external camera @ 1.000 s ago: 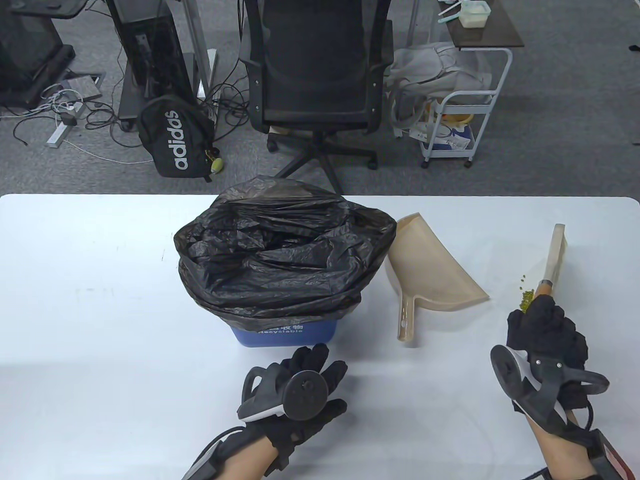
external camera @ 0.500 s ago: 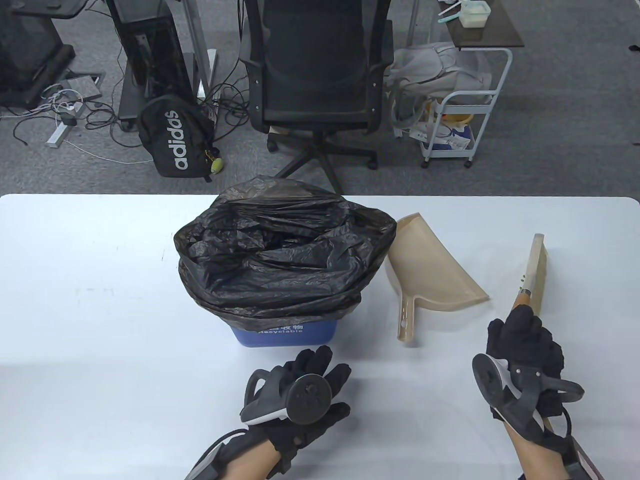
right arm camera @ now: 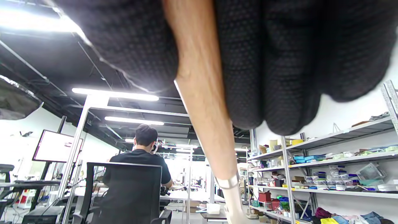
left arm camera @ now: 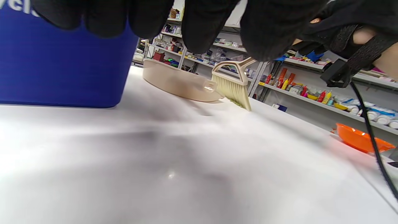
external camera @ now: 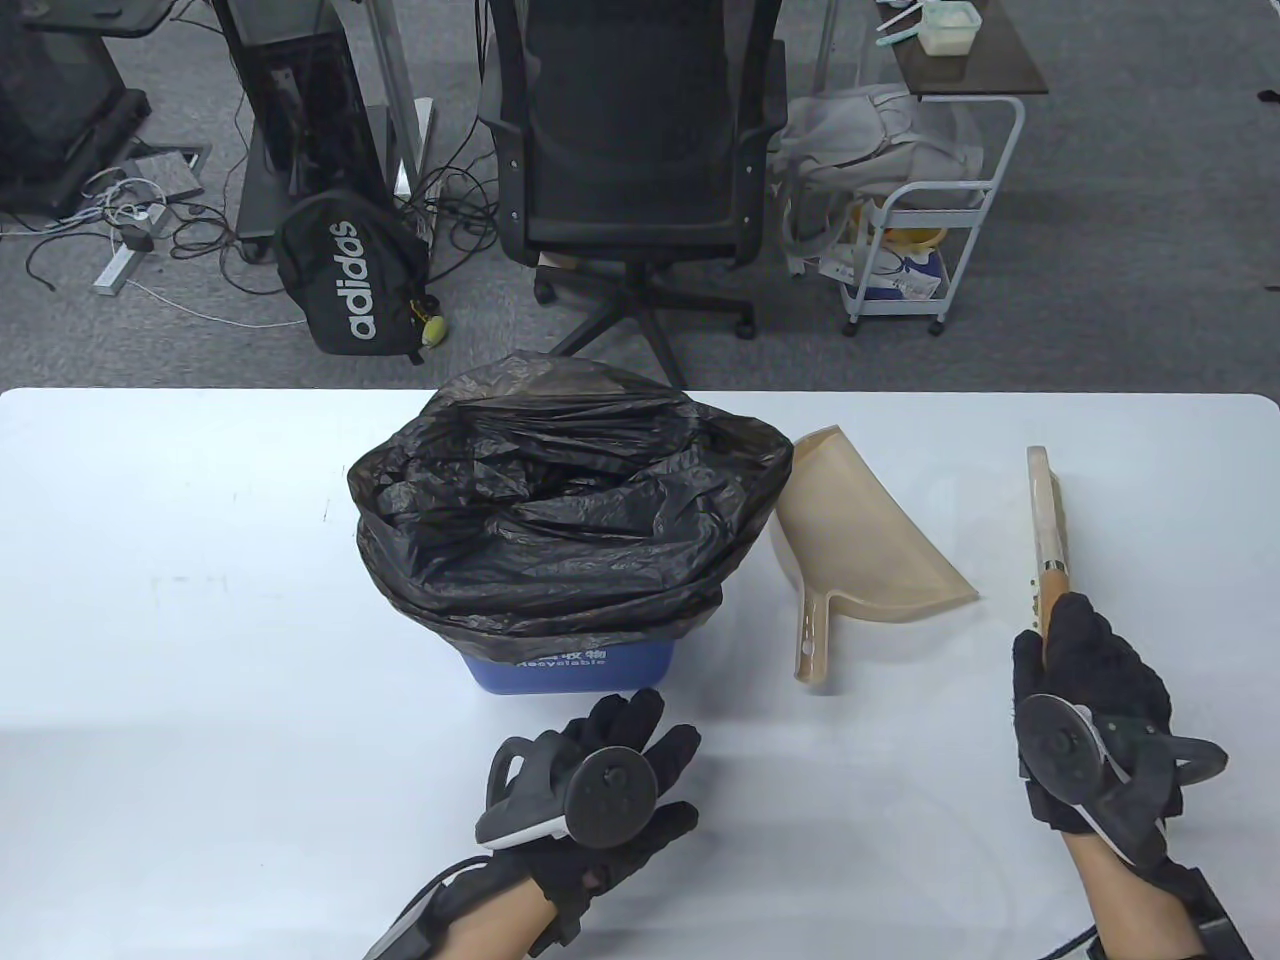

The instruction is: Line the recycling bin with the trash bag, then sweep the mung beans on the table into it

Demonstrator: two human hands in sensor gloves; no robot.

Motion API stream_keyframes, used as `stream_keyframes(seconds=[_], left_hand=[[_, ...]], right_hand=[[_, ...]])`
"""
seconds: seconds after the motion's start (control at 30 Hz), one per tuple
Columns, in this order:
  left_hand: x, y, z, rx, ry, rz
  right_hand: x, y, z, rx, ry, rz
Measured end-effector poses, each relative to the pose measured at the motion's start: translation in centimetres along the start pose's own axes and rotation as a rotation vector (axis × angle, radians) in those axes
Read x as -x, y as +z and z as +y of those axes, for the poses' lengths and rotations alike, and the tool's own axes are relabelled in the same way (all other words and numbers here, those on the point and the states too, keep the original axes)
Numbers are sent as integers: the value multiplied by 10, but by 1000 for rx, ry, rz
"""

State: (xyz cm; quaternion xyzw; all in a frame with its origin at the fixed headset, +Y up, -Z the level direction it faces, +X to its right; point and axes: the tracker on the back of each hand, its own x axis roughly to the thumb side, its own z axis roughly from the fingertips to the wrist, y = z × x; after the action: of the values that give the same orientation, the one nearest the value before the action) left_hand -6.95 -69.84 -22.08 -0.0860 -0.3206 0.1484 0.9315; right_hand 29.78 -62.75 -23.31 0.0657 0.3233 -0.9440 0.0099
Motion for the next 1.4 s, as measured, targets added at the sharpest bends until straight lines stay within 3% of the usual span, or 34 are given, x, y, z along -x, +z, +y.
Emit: stream_keyframes(seconds=[0.23,0.37,0.57,0.73,0.9,1.07,1.4], left_hand=[[-29,-11,0,-76,34,-37],[-50,-31,4,-37,24,-19],[-77,-77,8,-48,70,51],[-90,-132,-10,-17,45,164],[-84,-178,-30,31,-18,328],[-67,-204,-45,54,-77,420],[-48,-218,-63,43,-161,350]], right_hand=[[11,9,-2,38,-23,-18],[16,11,-6,35,-45,0],[29,16,-9,11,-99,43],[37,19,-11,29,-122,80],[42,20,-12,38,-136,99],[41,22,-12,37,-140,97],[50,21,-13,36,-186,122]])
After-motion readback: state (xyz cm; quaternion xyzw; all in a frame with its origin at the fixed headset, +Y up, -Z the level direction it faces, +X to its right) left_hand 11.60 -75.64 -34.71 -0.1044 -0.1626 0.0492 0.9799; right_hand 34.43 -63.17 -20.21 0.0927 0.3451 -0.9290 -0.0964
